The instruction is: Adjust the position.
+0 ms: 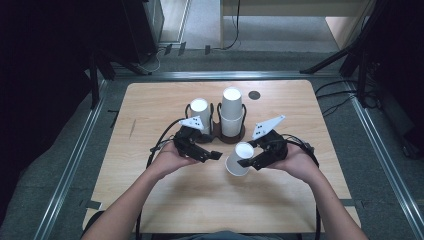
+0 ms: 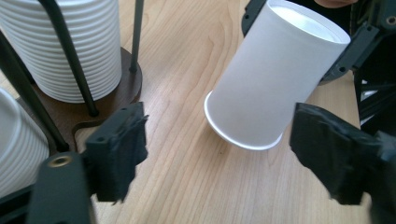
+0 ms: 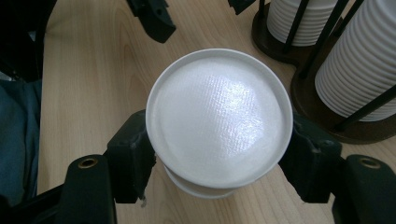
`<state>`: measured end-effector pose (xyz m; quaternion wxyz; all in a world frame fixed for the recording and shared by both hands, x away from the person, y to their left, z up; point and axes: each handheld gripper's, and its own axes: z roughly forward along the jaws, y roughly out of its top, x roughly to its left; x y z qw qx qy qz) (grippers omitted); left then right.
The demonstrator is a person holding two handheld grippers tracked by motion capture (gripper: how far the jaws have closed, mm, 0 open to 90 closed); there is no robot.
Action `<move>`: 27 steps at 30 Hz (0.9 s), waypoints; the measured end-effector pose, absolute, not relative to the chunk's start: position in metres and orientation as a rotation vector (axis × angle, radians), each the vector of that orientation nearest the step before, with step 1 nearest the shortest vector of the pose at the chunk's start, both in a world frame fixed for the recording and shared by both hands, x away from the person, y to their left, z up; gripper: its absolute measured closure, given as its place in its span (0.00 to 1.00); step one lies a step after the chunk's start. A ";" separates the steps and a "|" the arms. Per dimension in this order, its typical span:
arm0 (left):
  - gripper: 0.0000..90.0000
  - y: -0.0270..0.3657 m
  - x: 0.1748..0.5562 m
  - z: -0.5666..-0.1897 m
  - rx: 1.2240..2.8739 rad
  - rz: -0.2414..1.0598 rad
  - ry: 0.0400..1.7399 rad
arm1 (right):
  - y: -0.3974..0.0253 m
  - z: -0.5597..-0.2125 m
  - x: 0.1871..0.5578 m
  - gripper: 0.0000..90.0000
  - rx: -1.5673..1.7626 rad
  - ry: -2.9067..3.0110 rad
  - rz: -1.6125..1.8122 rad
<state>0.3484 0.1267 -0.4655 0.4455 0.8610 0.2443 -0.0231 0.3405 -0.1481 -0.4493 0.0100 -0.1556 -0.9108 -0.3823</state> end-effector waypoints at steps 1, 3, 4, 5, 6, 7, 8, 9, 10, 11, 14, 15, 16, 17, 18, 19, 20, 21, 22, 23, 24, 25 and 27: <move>0.16 0.126 0.348 -0.466 2.130 -0.063 0.597 | -0.148 -0.450 0.341 0.36 -0.487 -2.841 -1.201; 0.14 0.126 0.347 -0.466 2.127 -0.086 0.586 | -0.148 -0.451 0.341 0.36 -0.486 -2.836 -1.206; 0.14 0.125 0.346 -0.467 2.122 -0.086 0.576 | -0.148 -0.452 0.341 0.36 -0.488 -2.833 -1.207; 0.13 0.124 0.345 -0.468 2.121 -0.099 0.571 | -0.147 -0.452 0.342 0.36 -0.479 -2.828 -1.215; 0.13 0.123 0.345 -0.469 2.129 -0.107 0.562 | -0.147 -0.452 0.342 0.36 -0.479 -2.828 -1.215; 0.11 0.122 0.344 -0.471 2.141 -0.109 0.551 | -0.147 -0.452 0.342 0.36 -0.479 -2.818 -1.225; 0.11 0.120 0.343 -0.472 2.150 -0.107 0.541 | -0.146 -0.452 0.342 0.36 -0.483 -2.809 -1.233; 0.10 0.119 0.343 -0.473 2.161 -0.108 0.532 | -0.145 -0.452 0.343 0.36 -0.484 -2.801 -1.243; 0.10 0.117 0.342 -0.474 2.168 -0.111 0.526 | -0.145 -0.452 0.343 0.36 -0.485 -2.794 -1.252; 0.09 0.116 0.342 -0.475 2.177 -0.111 0.519 | -0.144 -0.451 0.343 0.36 -0.484 -2.786 -1.259; 0.10 0.113 0.340 -0.476 2.181 -0.113 0.513 | -0.140 -0.451 0.343 0.36 -0.473 -2.776 -1.275; 0.10 0.113 0.340 -0.477 2.185 -0.105 0.510 | -0.139 -0.451 0.343 0.36 -0.469 -2.775 -1.279; 0.10 0.112 0.340 -0.478 2.188 -0.103 0.505 | -0.137 -0.452 0.343 0.36 -0.464 -2.769 -1.284; 0.10 0.111 0.340 -0.478 2.191 -0.103 0.502 | -0.135 -0.451 0.343 0.36 -0.461 -2.764 -1.294; 0.10 0.111 0.340 -0.479 2.195 -0.100 0.502 | -0.134 -0.451 0.344 0.36 -0.458 -2.760 -1.302; 0.10 0.110 0.339 -0.480 2.195 -0.098 0.495 | -0.134 -0.451 0.344 0.36 -0.458 -2.760 -1.302; 0.10 0.110 0.339 -0.481 2.195 -0.109 0.487 | -0.133 -0.450 0.344 0.36 -0.463 -2.746 -1.313; 0.10 0.110 0.339 -0.482 2.196 -0.117 0.480 | -0.133 -0.450 0.344 0.36 -0.463 -2.746 -1.313; 0.09 0.109 0.339 -0.482 2.190 -0.124 0.472 | -0.132 -0.450 0.344 0.36 -0.457 -2.744 -1.322; 0.09 0.109 0.339 -0.483 2.194 -0.124 0.472 | -0.132 -0.449 0.344 0.36 -0.462 -2.735 -1.326; 0.09 0.108 0.339 -0.483 2.196 -0.123 0.472 | -0.132 -0.449 0.344 0.36 -0.463 -2.729 -1.332; 0.09 0.108 0.339 -0.483 2.197 -0.120 0.469 | -0.131 -0.448 0.344 0.36 -0.462 -2.724 -1.337; 0.09 0.106 0.339 -0.484 2.192 -0.119 0.464 | -0.130 -0.448 0.344 0.36 -0.463 -2.721 -1.336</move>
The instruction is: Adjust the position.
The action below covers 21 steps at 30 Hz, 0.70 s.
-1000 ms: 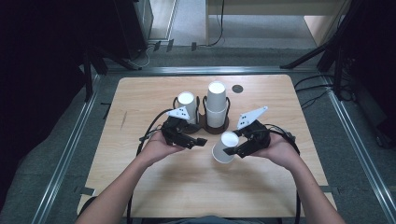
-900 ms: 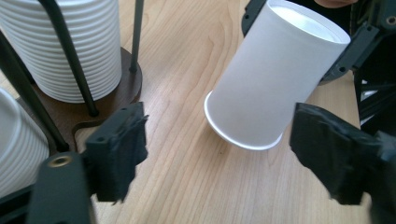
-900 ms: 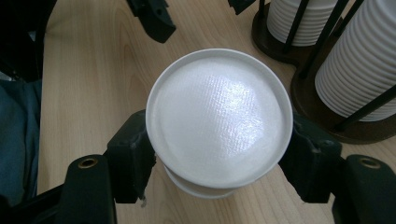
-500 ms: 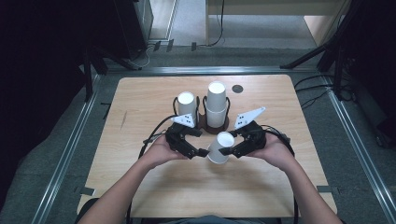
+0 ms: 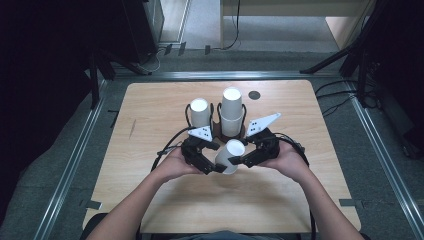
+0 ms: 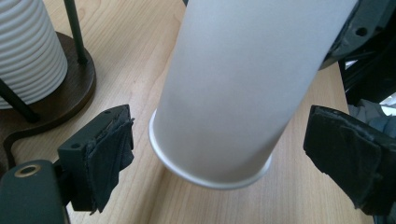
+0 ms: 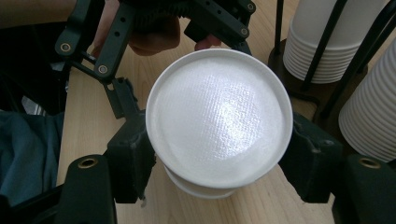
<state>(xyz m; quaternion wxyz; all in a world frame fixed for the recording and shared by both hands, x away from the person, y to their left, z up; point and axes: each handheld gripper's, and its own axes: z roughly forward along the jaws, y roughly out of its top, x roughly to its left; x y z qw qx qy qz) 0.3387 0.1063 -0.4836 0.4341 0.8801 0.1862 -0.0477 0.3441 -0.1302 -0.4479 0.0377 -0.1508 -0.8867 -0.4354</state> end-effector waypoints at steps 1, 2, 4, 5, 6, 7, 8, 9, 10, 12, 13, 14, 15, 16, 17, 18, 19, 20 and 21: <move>0.10 0.105 0.338 -0.484 2.196 -0.115 0.455 | -0.129 -0.447 0.344 0.36 -0.460 -2.717 -1.340; 0.10 0.104 0.338 -0.484 2.201 -0.116 0.450 | -0.128 -0.447 0.343 0.36 -0.456 -2.716 -1.345; 0.10 0.103 0.337 -0.484 2.199 -0.130 0.440 | -0.127 -0.446 0.343 0.36 -0.453 -2.711 -1.354; 0.09 0.102 0.337 -0.485 2.199 -0.136 0.433 | -0.125 -0.444 0.342 0.36 -0.447 -2.706 -1.359; 0.09 0.100 0.337 -0.485 2.198 -0.134 0.432 | -0.124 -0.444 0.342 0.36 -0.444 -2.704 -1.364; 0.09 0.100 0.337 -0.485 2.198 -0.134 0.432 | -0.124 -0.444 0.342 0.36 -0.444 -2.704 -1.364; 0.09 0.100 0.337 -0.486 2.198 -0.134 0.429 | -0.123 -0.444 0.342 0.36 -0.444 -2.696 -1.366; 0.09 0.099 0.336 -0.486 2.202 -0.128 0.428 | -0.123 -0.444 0.342 0.36 -0.444 -2.696 -1.366; 0.10 0.098 0.336 -0.486 2.205 -0.115 0.416 | -0.123 -0.443 0.342 0.36 -0.444 -2.670 -1.382; 0.10 0.098 0.334 -0.486 2.201 -0.101 0.412 | -0.123 -0.442 0.342 0.36 -0.450 -2.655 -1.398; 0.13 0.098 0.334 -0.485 2.198 -0.090 0.403 | -0.123 -0.441 0.342 0.36 -0.451 -2.647 -1.400; 0.16 0.098 0.334 -0.485 2.198 -0.090 0.403 | -0.123 -0.441 0.342 0.36 -0.451 -2.647 -1.400; 0.19 0.098 0.333 -0.483 2.186 -0.084 0.380 | -0.123 -0.441 0.343 0.37 -0.449 -2.633 -1.402; 0.25 0.098 0.333 -0.483 2.186 -0.084 0.380 | -0.123 -0.441 0.343 0.37 -0.449 -2.633 -1.402; 0.26 0.098 0.333 -0.483 2.186 -0.089 0.365 | -0.124 -0.441 0.343 0.37 -0.446 -2.629 -1.408; 0.27 0.097 0.334 -0.483 2.202 -0.085 0.355 | -0.124 -0.441 0.343 0.37 -0.450 -2.633 -1.401; 0.28 0.097 0.334 -0.483 2.202 -0.085 0.355 | -0.125 -0.442 0.343 0.37 -0.451 -2.637 -1.401; 0.29 0.097 0.335 -0.482 2.210 -0.081 0.350 | -0.125 -0.442 0.343 0.37 -0.453 -2.640 -1.400; 0.30 0.097 0.335 -0.481 2.217 -0.081 0.348 | -0.125 -0.442 0.344 0.37 -0.453 -2.638 -1.401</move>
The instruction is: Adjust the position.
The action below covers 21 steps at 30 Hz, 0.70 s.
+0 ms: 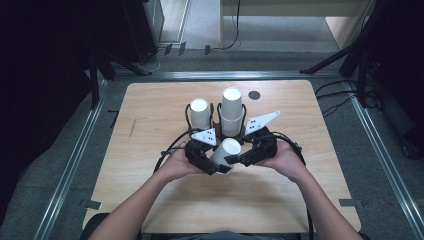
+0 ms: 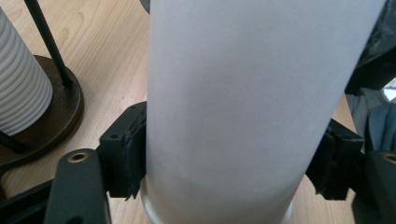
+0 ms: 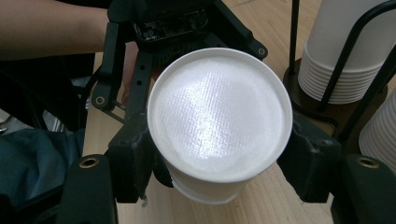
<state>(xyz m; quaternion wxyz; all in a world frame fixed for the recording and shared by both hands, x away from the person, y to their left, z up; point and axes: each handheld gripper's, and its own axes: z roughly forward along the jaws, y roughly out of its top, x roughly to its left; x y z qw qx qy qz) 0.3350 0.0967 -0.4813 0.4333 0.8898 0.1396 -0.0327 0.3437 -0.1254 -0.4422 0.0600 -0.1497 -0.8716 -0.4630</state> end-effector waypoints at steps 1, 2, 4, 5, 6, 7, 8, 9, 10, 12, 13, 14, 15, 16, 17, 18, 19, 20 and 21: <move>0.31 0.096 0.335 -0.481 2.225 -0.082 0.346 | -0.126 -0.443 0.344 0.37 -0.453 -2.635 -1.400; 0.31 0.096 0.336 -0.480 2.238 -0.084 0.345 | -0.126 -0.443 0.344 0.37 -0.453 -2.635 -1.400; 0.32 0.096 0.336 -0.480 2.246 -0.089 0.358 | -0.127 -0.443 0.344 0.35 -0.442 -2.653 -1.411; 0.32 0.097 0.336 -0.479 2.252 -0.089 0.358 | -0.128 -0.442 0.344 0.27 -0.442 -2.664 -1.419; 0.32 0.098 0.336 -0.478 2.258 -0.083 0.356 | -0.129 -0.442 0.344 0.27 -0.448 -2.663 -1.417; 0.32 0.099 0.337 -0.478 2.256 -0.085 0.360 | -0.129 -0.442 0.344 0.27 -0.448 -2.663 -1.417; 0.32 0.101 0.337 -0.476 2.252 -0.080 0.373 | -0.131 -0.442 0.345 0.26 -0.454 -2.670 -1.413; 0.32 0.101 0.337 -0.476 2.252 -0.080 0.373 | -0.131 -0.442 0.345 0.26 -0.454 -2.670 -1.413; 0.32 0.103 0.338 -0.476 2.251 -0.084 0.380 | -0.132 -0.442 0.344 0.26 -0.457 -2.675 -1.400; 0.32 0.106 0.339 -0.475 2.252 -0.085 0.397 | -0.134 -0.443 0.343 0.26 -0.447 -2.708 -1.377; 0.32 0.108 0.341 -0.475 2.265 -0.084 0.411 | -0.135 -0.445 0.341 0.26 -0.430 -2.738 -1.343; 0.32 0.108 0.341 -0.475 2.265 -0.084 0.411 | -0.135 -0.447 0.341 0.26 -0.425 -2.759 -1.323; 0.32 0.108 0.342 -0.474 2.273 -0.085 0.419 | -0.135 -0.448 0.341 0.26 -0.422 -2.779 -1.302; 0.32 0.110 0.344 -0.473 2.266 -0.092 0.427 | -0.136 -0.450 0.341 0.27 -0.428 -2.786 -1.295; 0.32 0.110 0.344 -0.473 2.266 -0.092 0.427 | -0.136 -0.450 0.341 0.27 -0.428 -2.786 -1.295; 0.32 0.111 0.344 -0.472 2.270 -0.090 0.436 | -0.137 -0.452 0.340 0.28 -0.439 -2.785 -1.288; 0.32 0.112 0.344 -0.471 2.290 -0.081 0.434 | -0.140 -0.455 0.338 0.29 -0.452 -2.772 -1.302; 0.32 0.112 0.344 -0.471 2.290 -0.081 0.434 | -0.141 -0.456 0.337 0.29 -0.459 -2.772 -1.298; 0.32 0.113 0.344 -0.471 2.300 -0.075 0.430 | -0.141 -0.456 0.337 0.29 -0.459 -2.772 -1.298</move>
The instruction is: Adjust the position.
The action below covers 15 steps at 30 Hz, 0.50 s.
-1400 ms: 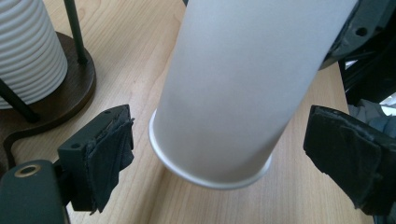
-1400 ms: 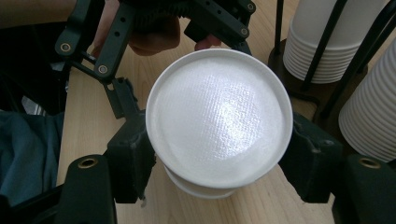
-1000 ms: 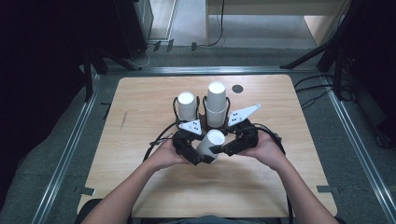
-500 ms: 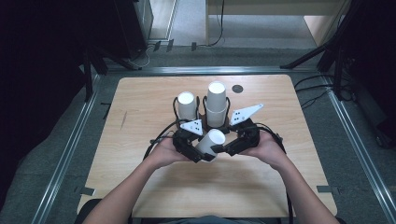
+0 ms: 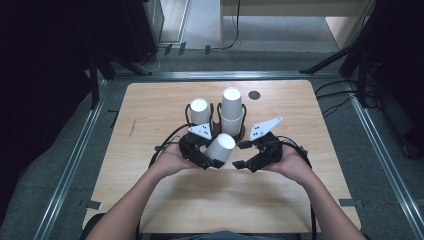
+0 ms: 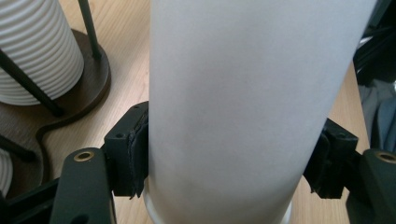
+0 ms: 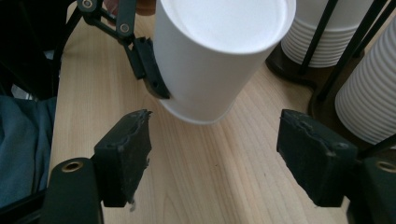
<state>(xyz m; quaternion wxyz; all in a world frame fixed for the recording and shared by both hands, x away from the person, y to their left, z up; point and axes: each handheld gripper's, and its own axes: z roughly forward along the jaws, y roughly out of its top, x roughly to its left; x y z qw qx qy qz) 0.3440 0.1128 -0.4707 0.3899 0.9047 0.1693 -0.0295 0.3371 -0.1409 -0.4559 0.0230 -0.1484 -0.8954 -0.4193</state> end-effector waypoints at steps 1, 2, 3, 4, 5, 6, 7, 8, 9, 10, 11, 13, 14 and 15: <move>0.32 0.113 0.344 -0.471 2.302 -0.080 0.433 | -0.142 -0.457 0.336 0.29 -0.467 -2.777 -1.296; 0.32 0.114 0.344 -0.471 2.309 -0.080 0.438 | -0.143 -0.457 0.336 0.29 -0.469 -2.776 -1.295; 0.32 0.115 0.345 -0.471 2.326 -0.073 0.436 | -0.143 -0.459 0.335 0.29 -0.469 -2.779 -1.287; 0.32 0.116 0.346 -0.470 2.336 -0.070 0.432 | -0.143 -0.460 0.335 0.29 -0.470 -2.784 -1.281; 0.32 0.116 0.346 -0.470 2.336 -0.070 0.432 | -0.143 -0.461 0.335 0.29 -0.472 -2.790 -1.272; 0.32 0.116 0.346 -0.468 2.353 -0.058 0.427 | -0.142 -0.462 0.335 0.29 -0.472 -2.795 -1.267; 0.32 0.116 0.346 -0.468 2.353 -0.058 0.427 | -0.142 -0.462 0.335 0.29 -0.472 -2.795 -1.267; 0.32 0.116 0.346 -0.467 2.359 -0.053 0.420 | -0.142 -0.463 0.336 0.29 -0.473 -2.801 -1.259; 0.32 0.115 0.347 -0.466 2.371 -0.047 0.413 | -0.142 -0.464 0.336 0.29 -0.472 -2.803 -1.257; 0.32 0.114 0.347 -0.465 2.378 -0.040 0.412 | -0.142 -0.465 0.337 0.29 -0.479 -2.800 -1.255; 0.32 0.114 0.348 -0.464 2.391 -0.031 0.402 | -0.142 -0.465 0.337 0.29 -0.479 -2.800 -1.255; 0.32 0.112 0.349 -0.462 2.404 -0.032 0.389 | -0.142 -0.465 0.338 0.29 -0.480 -2.807 -1.260; 0.32 0.111 0.351 -0.461 2.414 -0.038 0.380 | -0.142 -0.465 0.338 0.29 -0.481 -2.809 -1.261; 0.32 0.110 0.351 -0.460 2.426 -0.039 0.378 | -0.142 -0.465 0.338 0.29 -0.485 -2.807 -1.268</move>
